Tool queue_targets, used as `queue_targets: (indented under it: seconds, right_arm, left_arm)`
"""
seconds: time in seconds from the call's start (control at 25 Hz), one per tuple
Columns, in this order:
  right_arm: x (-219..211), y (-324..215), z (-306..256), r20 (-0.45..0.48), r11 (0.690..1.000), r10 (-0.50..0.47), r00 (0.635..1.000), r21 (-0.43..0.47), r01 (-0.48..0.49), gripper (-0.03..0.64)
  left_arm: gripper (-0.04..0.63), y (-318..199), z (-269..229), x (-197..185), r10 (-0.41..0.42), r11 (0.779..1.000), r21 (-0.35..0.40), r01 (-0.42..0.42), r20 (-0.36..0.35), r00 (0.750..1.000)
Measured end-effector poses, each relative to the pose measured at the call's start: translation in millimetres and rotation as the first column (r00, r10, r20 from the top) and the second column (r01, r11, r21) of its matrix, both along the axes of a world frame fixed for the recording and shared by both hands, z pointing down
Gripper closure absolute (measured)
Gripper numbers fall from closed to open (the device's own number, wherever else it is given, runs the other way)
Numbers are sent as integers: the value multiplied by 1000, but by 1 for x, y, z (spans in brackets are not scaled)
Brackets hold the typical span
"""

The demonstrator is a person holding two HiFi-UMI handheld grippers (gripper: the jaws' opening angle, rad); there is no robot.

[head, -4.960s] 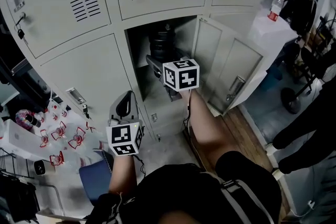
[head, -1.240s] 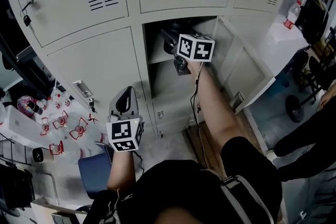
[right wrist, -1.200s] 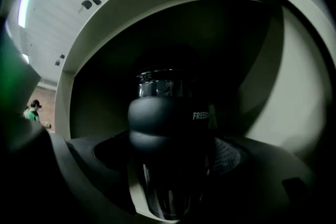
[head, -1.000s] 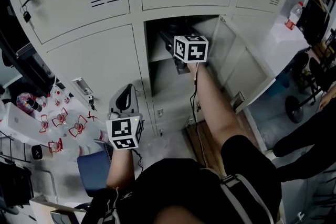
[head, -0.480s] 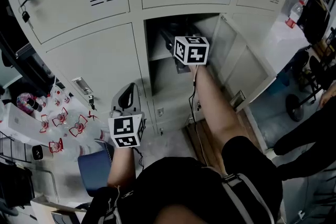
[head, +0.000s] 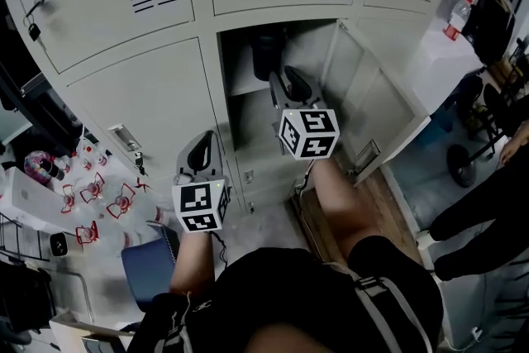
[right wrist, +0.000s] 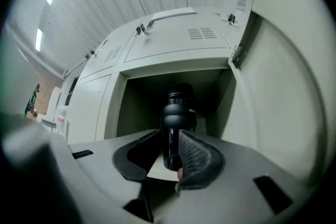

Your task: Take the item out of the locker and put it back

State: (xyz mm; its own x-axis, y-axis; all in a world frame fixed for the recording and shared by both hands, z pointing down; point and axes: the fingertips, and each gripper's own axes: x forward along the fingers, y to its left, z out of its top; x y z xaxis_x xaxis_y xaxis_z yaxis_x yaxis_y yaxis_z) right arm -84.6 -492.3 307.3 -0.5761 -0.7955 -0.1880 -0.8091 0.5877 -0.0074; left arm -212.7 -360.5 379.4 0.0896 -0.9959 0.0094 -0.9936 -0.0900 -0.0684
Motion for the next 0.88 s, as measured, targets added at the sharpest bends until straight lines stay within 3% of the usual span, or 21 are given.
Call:
queue_targets:
  seconds: [0.12, 0.24, 0.44, 0.88]
  right_arm:
    - [7, 20, 23, -47, 999, 32, 998, 11, -31, 603]
    - [3, 39, 56, -107, 1000, 1, 994, -23, -3, 603]
    - [10, 73, 85, -67, 996, -42, 997, -85, 36, 604]
    - [23, 89, 81, -47, 998, -22, 999, -68, 18, 604]
  left_arm:
    - [583, -1, 0, 6, 9, 1000, 2, -9, -5, 1000]
    - [583, 0, 3, 13, 19, 1000, -1, -19, -7, 1000]
    - [583, 3, 7, 21, 31, 999, -12, -31, -6, 1000]
    - [583, 11, 7, 25, 35, 999, -6, -35, -6, 999]
